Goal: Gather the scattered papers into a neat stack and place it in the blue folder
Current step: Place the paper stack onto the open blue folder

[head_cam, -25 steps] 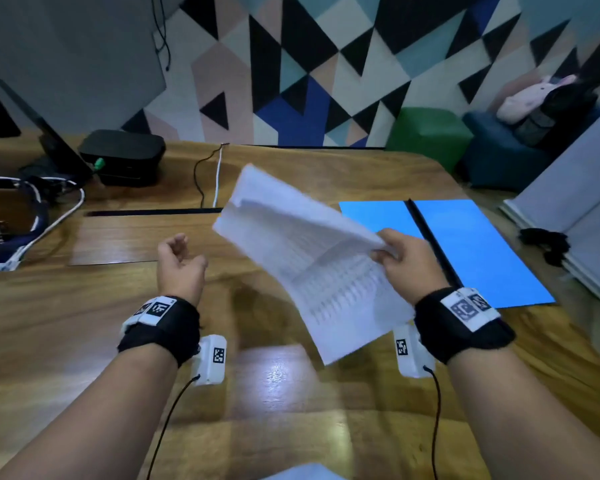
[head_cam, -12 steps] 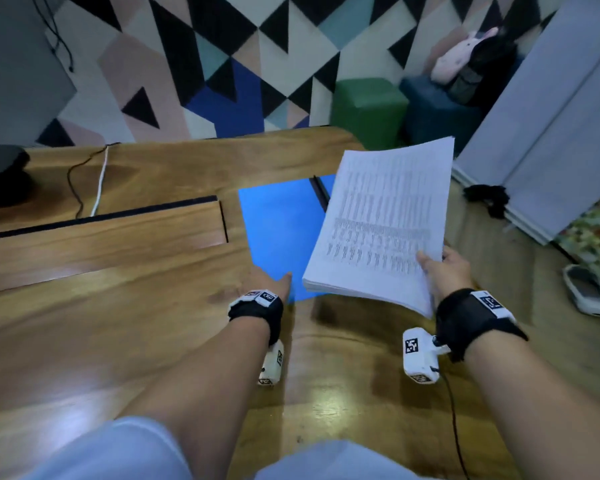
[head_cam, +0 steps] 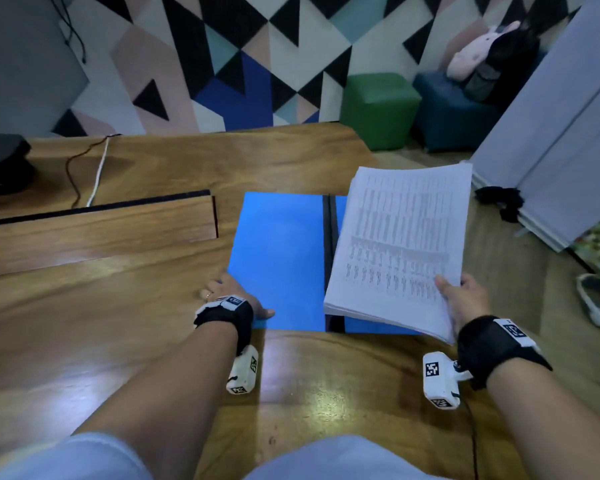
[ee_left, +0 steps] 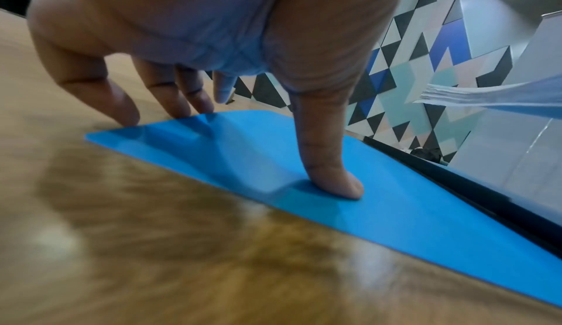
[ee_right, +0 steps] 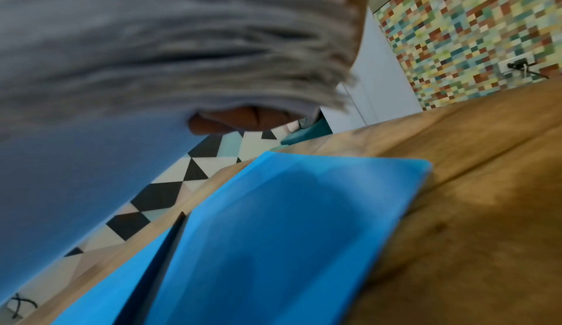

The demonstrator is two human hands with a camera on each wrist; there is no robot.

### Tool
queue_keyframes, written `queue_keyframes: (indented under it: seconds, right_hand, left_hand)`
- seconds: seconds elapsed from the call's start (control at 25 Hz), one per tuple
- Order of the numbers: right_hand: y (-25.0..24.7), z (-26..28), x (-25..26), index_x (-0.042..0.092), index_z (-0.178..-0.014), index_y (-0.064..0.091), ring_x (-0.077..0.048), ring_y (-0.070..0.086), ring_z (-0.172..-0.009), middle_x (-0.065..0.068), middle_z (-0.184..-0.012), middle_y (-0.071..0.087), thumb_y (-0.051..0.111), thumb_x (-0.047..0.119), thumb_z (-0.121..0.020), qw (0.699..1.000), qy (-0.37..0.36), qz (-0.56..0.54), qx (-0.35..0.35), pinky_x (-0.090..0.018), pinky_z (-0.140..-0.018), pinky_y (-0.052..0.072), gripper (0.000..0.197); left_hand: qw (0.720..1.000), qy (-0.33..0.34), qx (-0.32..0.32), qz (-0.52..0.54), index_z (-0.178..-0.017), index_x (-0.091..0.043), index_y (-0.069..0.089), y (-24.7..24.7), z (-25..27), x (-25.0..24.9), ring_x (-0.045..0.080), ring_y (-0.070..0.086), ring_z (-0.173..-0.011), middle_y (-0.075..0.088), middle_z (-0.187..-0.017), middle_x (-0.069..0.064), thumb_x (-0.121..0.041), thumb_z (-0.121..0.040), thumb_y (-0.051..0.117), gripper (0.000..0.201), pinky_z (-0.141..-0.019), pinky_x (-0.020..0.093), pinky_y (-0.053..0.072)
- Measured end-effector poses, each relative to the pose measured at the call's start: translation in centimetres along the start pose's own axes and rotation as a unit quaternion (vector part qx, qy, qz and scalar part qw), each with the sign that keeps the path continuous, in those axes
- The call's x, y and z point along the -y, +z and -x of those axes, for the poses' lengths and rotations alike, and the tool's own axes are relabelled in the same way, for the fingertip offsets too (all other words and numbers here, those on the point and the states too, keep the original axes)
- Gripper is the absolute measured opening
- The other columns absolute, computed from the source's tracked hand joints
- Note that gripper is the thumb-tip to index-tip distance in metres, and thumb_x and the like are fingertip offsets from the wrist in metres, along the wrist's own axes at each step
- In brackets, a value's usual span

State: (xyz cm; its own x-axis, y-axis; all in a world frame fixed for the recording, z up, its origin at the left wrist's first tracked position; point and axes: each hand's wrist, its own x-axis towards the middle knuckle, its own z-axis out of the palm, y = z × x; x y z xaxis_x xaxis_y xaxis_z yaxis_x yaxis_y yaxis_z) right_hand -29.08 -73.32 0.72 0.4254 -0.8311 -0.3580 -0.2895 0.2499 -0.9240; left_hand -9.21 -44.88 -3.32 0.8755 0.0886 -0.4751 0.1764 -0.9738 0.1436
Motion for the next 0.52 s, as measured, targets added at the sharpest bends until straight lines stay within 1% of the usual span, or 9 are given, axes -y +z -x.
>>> queue_keyframes:
  seconds: [0.08, 0.12, 0.16, 0.24, 0.28, 0.36, 0.4, 0.52]
  right_hand:
    - [-0.7, 0.5, -0.9, 0.017, -0.089, 0.059, -0.019, 0.061, -0.073, -0.011, -0.103, 0.064, 0.056, 0.005, -0.092, 1.0, 0.01, 0.018, 0.014, -0.042, -0.088, 0.048, 0.012]
    - [-0.9, 0.9, -1.5, 0.015, -0.088, 0.059, -0.022, 0.061, -0.075, -0.013, -0.105, 0.063, 0.055, 0.005, -0.092, 0.999, 0.019, 0.031, 0.023, -0.042, -0.087, 0.048, 0.012]
    - [-1.1, 1.1, -2.3, 0.014, -0.09, 0.058, -0.026, 0.062, -0.079, -0.014, -0.106, 0.063, 0.055, 0.004, -0.092, 0.998, 0.031, 0.038, 0.029, -0.043, -0.087, 0.048, 0.01]
    - [-1.3, 1.6, -3.8, 0.012, -0.09, 0.058, -0.03, 0.06, -0.089, -0.017, -0.109, 0.062, 0.056, 0.004, -0.091, 0.997, 0.05, 0.051, 0.03, -0.043, -0.086, 0.048, 0.008]
    - [-1.3, 1.9, -4.6, 0.009, -0.094, 0.06, -0.03, 0.06, -0.091, -0.017, -0.11, 0.062, 0.057, 0.003, -0.09, 0.996, 0.055, 0.061, 0.028, -0.043, -0.085, 0.048, 0.008]
    - [-0.9, 2.3, -6.0, 0.002, -0.11, 0.059, -0.031, 0.06, -0.092, -0.018, -0.11, 0.063, 0.056, 0.003, -0.091, 0.995, 0.066, 0.068, 0.033, -0.043, -0.085, 0.049, 0.02]
    - [-0.6, 2.3, -6.3, 0.002, -0.115, 0.057, -0.031, 0.06, -0.093, -0.017, -0.11, 0.063, 0.056, 0.003, -0.091, 0.995, 0.069, 0.059, 0.037, -0.044, -0.087, 0.049, 0.024]
    - [0.3, 2.1, -6.0, 0.003, -0.118, 0.056, -0.029, 0.06, -0.094, -0.015, -0.111, 0.063, 0.056, 0.004, -0.091, 0.996, 0.047, 0.06, 0.037, -0.042, -0.089, 0.049, 0.027]
  left_hand:
    - [1.0, -0.018, 0.012, 0.004, -0.139, -0.011, 0.026, 0.2, 0.1, 3.1, 0.033, 0.032, -0.134, 0.035, -0.14, 0.015, -0.051, -0.037, 0.09, 0.127, -0.109, 0.044, 0.033]
    - [0.999, -0.023, 0.018, 0.014, -0.139, -0.012, 0.027, 0.3, 0.0, 4.6, 0.034, 0.032, -0.134, 0.035, -0.141, 0.015, -0.049, -0.034, 0.091, 0.129, -0.109, 0.045, 0.033]
    - [0.999, -0.025, 0.021, 0.02, -0.139, -0.013, 0.028, 0.3, 0.0, 5.9, 0.035, 0.032, -0.135, 0.036, -0.141, 0.015, -0.048, -0.03, 0.092, 0.131, -0.11, 0.046, 0.033]
    - [0.999, -0.022, 0.027, 0.026, -0.14, -0.017, 0.029, 0.2, -0.2, 7.7, 0.036, 0.031, -0.134, 0.037, -0.14, 0.016, -0.049, -0.024, 0.091, 0.136, -0.11, 0.048, 0.032]
    - [0.999, -0.015, 0.028, 0.032, -0.14, -0.018, 0.029, 0.1, -0.1, 8.1, 0.036, 0.03, -0.134, 0.036, -0.14, 0.016, -0.05, -0.023, 0.091, 0.136, -0.109, 0.048, 0.032]
    - [0.999, -0.002, 0.024, 0.034, -0.14, -0.017, 0.03, 0.0, 0.1, 8.4, 0.036, 0.03, -0.134, 0.036, -0.14, 0.016, -0.049, -0.026, 0.091, 0.133, -0.109, 0.048, 0.033]
    - [0.999, 0.0, 0.023, 0.03, -0.14, -0.016, 0.031, -0.1, 0.3, 8.4, 0.036, 0.03, -0.134, 0.036, -0.14, 0.016, -0.049, -0.027, 0.091, 0.132, -0.109, 0.047, 0.033]
    - [0.999, -0.003, 0.024, 0.036, -0.139, -0.016, 0.03, -0.1, 0.4, 8.3, 0.036, 0.03, -0.134, 0.034, -0.14, 0.016, -0.047, -0.031, 0.092, 0.129, -0.109, 0.047, 0.033]
